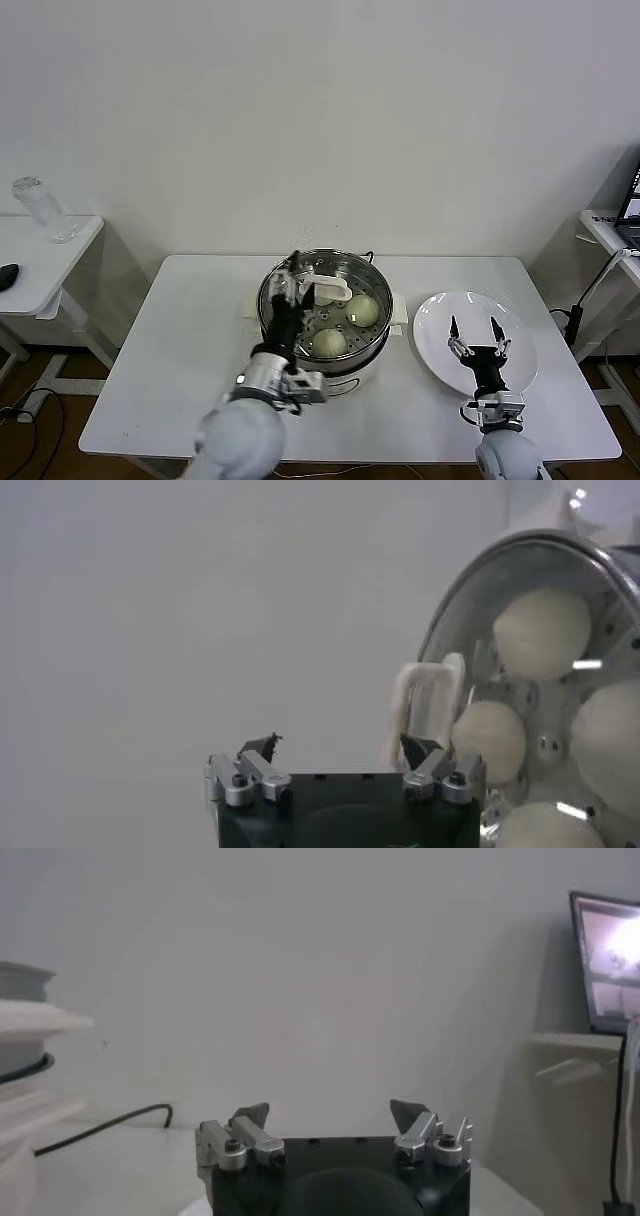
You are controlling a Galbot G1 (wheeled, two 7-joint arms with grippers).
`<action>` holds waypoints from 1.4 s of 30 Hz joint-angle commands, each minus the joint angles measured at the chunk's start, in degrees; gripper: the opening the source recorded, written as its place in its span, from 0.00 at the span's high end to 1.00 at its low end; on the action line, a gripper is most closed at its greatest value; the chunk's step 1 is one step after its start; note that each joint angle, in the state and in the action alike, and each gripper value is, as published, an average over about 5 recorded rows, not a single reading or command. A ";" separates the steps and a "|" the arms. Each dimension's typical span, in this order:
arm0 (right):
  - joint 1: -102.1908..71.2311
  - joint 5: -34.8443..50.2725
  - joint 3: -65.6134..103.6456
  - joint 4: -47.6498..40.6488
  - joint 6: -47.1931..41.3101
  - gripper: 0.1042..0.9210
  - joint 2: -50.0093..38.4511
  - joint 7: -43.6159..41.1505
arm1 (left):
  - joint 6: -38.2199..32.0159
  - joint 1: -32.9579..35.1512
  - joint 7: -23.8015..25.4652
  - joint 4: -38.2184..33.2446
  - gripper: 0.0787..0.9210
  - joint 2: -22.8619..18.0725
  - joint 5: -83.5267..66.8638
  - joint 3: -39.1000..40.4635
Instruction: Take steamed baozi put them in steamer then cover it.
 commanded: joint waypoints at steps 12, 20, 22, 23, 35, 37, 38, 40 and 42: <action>-0.17 6.37 -0.72 1.98 1.96 0.12 0.27 -3.04 | -30.06 11.08 -11.89 14.68 0.12 -0.81 -71.90 -43.08; -0.03 6.90 -1.34 1.88 2.06 0.12 0.25 -3.52 | -31.96 14.96 -9.16 15.96 0.12 -1.78 -72.24 -43.39; 0.09 7.17 -1.37 1.91 1.83 0.12 0.18 -3.71 | -32.14 15.68 -8.87 15.78 0.12 -1.92 -72.06 -43.25; 0.12 7.19 -1.36 1.95 1.68 0.12 0.18 -3.78 | -32.24 16.01 -8.76 15.71 0.12 -1.96 -71.88 -43.16; 0.25 7.44 -1.39 2.13 0.95 0.12 0.82 -3.65 | -31.99 17.22 -8.54 14.16 0.12 -1.65 -70.63 -41.98; 0.26 7.41 -1.43 2.11 1.02 0.12 0.96 -3.49 | -31.96 17.19 -8.55 14.30 0.12 -1.52 -70.36 -41.89; 0.27 7.41 -1.43 2.16 1.06 0.12 1.05 -3.34 | -31.97 17.19 -8.55 14.36 0.12 -1.49 -70.25 -41.82; 0.24 7.42 -1.42 2.28 1.11 0.12 1.15 -3.13 | -31.89 17.18 -8.61 14.40 0.12 -1.50 -70.03 -41.63; 0.17 7.44 -1.40 2.38 1.15 0.12 1.16 -3.00 | -31.81 17.22 -8.66 14.36 0.12 -1.65 -69.84 -41.43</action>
